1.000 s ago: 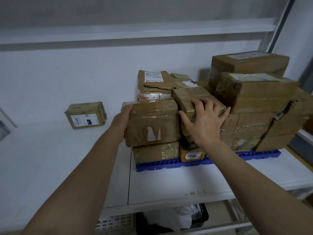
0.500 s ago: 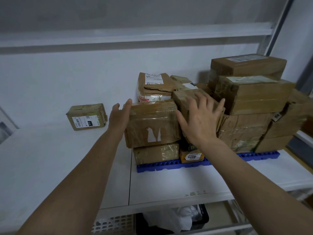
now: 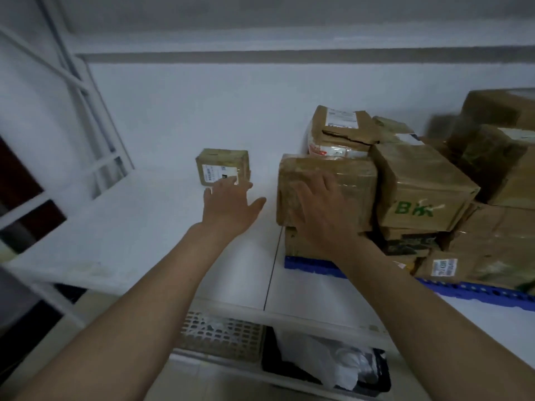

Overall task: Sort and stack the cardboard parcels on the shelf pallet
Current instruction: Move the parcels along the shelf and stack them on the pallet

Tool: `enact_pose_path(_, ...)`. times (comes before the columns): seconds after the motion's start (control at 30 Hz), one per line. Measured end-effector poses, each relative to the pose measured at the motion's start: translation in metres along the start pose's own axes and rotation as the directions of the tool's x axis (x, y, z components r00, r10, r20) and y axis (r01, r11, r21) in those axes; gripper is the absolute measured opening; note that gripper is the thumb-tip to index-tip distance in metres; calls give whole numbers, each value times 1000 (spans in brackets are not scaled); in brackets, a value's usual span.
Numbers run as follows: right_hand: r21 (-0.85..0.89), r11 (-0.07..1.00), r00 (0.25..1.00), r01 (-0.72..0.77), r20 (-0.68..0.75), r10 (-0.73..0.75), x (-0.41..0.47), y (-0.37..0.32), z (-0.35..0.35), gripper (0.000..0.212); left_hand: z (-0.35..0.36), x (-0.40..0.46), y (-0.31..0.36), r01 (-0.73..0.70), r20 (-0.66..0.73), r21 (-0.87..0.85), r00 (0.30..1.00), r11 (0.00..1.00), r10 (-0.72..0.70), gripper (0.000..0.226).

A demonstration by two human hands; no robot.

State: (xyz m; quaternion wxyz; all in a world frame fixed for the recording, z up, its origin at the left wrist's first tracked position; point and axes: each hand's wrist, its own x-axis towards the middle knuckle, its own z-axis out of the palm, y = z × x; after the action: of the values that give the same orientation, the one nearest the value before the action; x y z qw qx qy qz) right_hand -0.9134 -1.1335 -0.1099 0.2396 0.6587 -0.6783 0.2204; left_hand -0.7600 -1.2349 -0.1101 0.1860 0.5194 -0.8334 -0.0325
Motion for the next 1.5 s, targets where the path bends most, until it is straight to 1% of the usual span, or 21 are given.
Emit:
enact_pose_path(0.07,72,997,997,-6,82,0,0,-17,9,40,1,-6,-15,31,40,45,999,998,-32,57)
enact_pose_path(0.13,110,994,993,-28,118,15,0,-31,16,47,2,-5,-29,52,75,59,996,997,-56,57)
enact_pose_path(0.27,115,993,991,17,131,-32,7,-51,35,50,11,10,-54,54,114,72,992,996,-62,59)
enact_pose_path(0.3,126,992,987,23,153,-42,11,-55,41,51,14,16,-61,50,119,67,991,996,-58,59)
enact_pose_path(0.4,64,998,974,13,227,-27,34,-66,66,55,21,39,-83,22,136,66,990,998,-31,59)
enact_pose_path(0.6,87,991,927,-104,369,65,93,-95,123,61,28,99,-143,-24,165,47,986,999,16,57)
enact_pose_path(0.8,102,966,903,-240,388,183,146,-122,178,61,41,160,-198,-71,250,27,966,997,62,61)
enact_pose_path(0.97,70,952,870,-299,430,242,173,-127,217,67,60,203,-228,0,339,-27,941,1000,9,68)
enact_pose_path(1.03,77,935,848,-347,451,278,186,-121,233,69,69,220,-236,41,361,-68,932,997,-13,69)
enact_pose_path(1.1,153,876,811,-458,475,342,201,-112,248,69,77,235,-241,89,361,-148,932,985,-30,70)
enact_pose_path(1.13,212,824,789,-526,482,380,209,-107,256,69,81,242,-243,117,358,-190,933,975,-42,69)
enact_pose_path(1.2,321,691,738,-648,491,464,226,-96,271,66,89,256,-246,170,355,-271,932,947,-66,70)
enact_pose_path(1.3,422,477,636,-771,539,552,247,-79,284,60,105,278,-247,243,383,-365,919,899,-92,77)
enact_pose_path(1.37,488,296,565,-821,623,540,253,-69,293,60,115,291,-246,288,394,-417,912,862,-115,81)
enact_pose_path(1.4,506,219,538,-835,662,522,255,-64,298,58,120,297,-245,319,393,-454,910,832,-135,80)
enact_pose_path(1.47,519,101,497,-849,719,486,255,-57,308,50,127,304,-243,404,412,-552,893,729,-183,72)
enact_pose_path(1.5,528,63,490,-847,729,478,255,-55,313,45,130,306,-241,439,426,-595,883,673,-199,66)
